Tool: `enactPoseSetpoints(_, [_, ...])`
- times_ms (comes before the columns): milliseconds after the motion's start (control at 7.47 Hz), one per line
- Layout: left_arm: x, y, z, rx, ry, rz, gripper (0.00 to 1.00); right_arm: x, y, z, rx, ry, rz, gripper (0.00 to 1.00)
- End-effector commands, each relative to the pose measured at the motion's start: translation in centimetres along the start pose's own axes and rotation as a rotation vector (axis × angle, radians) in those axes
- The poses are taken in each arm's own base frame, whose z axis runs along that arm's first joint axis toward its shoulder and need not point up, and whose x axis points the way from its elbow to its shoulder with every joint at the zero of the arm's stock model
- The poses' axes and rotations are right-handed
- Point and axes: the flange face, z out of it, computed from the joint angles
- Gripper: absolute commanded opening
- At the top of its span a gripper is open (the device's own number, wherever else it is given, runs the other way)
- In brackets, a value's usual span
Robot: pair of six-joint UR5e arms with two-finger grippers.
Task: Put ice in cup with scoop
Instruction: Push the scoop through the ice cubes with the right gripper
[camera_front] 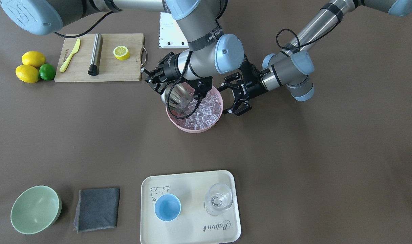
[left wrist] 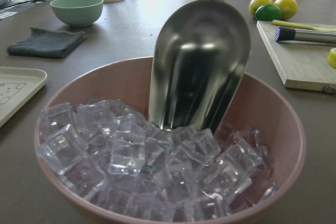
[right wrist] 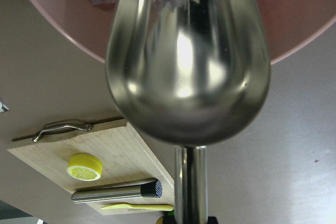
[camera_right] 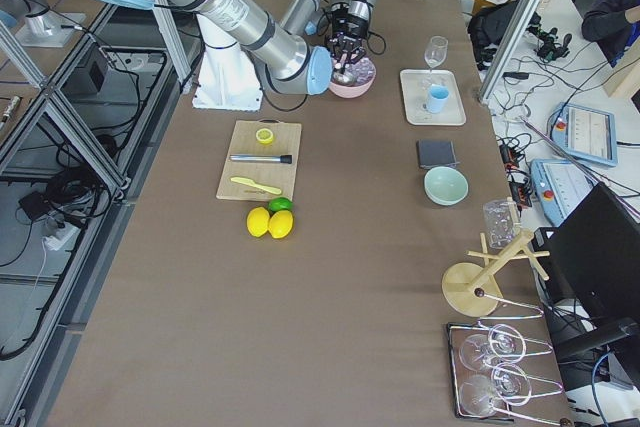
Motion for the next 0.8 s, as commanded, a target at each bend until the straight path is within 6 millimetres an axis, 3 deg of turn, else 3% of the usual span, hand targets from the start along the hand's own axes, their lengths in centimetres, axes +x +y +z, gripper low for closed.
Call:
enactPoseSetpoints(0, [0.0,0.0,0.0,0.0,0.0,0.0,0.97,-0.9,0.1,-0.5,0.039,0.015,-0.001,0.0])
enactPoseSetpoints(669, [-0.1,0.0,-0.1,0.003,-0.001,0.0,0.97,-2.3,1.0,0.7,0.068,0.042,-0.017,0.0])
